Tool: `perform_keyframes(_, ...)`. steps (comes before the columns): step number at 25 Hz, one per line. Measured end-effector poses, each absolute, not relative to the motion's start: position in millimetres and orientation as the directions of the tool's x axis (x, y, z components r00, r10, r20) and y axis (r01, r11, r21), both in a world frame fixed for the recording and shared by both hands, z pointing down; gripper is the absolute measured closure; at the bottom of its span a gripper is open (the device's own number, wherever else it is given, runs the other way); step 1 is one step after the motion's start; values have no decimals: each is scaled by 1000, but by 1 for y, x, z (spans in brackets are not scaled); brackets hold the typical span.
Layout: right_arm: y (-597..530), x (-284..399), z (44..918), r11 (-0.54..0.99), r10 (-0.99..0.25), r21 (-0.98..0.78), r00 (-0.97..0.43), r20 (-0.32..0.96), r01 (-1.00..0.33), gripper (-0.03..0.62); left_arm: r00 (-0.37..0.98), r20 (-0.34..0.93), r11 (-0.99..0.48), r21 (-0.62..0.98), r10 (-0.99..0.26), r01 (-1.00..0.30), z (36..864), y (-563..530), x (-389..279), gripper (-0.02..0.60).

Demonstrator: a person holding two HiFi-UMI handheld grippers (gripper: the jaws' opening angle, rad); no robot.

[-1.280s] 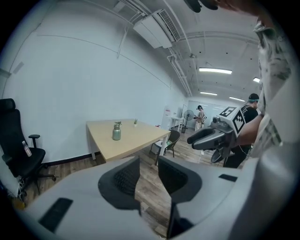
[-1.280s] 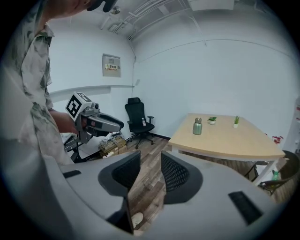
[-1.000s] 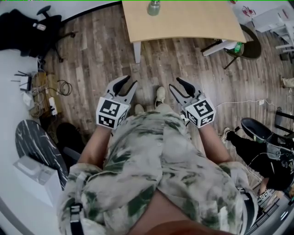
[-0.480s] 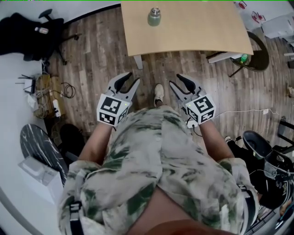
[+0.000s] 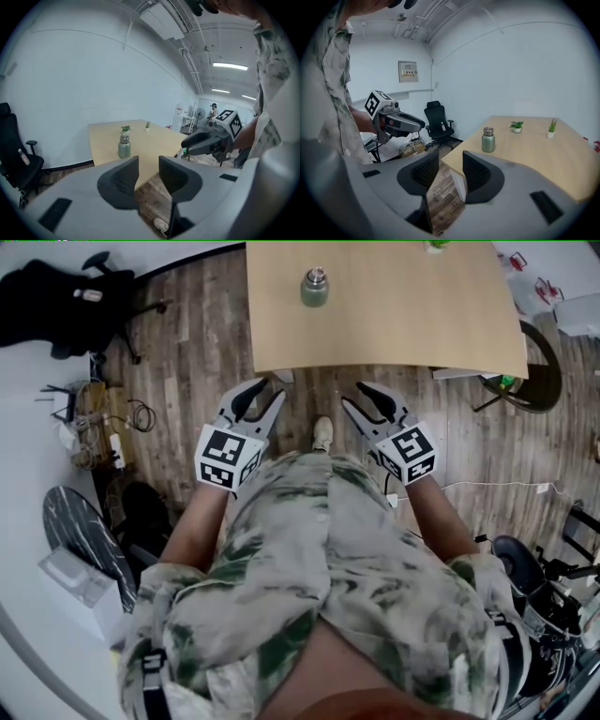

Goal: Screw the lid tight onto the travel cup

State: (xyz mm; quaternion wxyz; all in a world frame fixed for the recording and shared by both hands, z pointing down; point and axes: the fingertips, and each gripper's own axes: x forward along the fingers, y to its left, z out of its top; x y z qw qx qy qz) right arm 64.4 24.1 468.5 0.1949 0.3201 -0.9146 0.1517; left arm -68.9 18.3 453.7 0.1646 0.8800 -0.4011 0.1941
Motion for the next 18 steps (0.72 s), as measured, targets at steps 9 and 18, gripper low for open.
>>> perform_keyframes(9,-33,70,484,786,-483,-152,-749,454,-599,418,567,475,-584,129,-673,-802,460,-31,-58,457)
perform_keyframes(18,-92,54,505,739,-542,-136,-702,463,-660,391,621,475,-650,128,-623,-749,467,-92,-76,451)
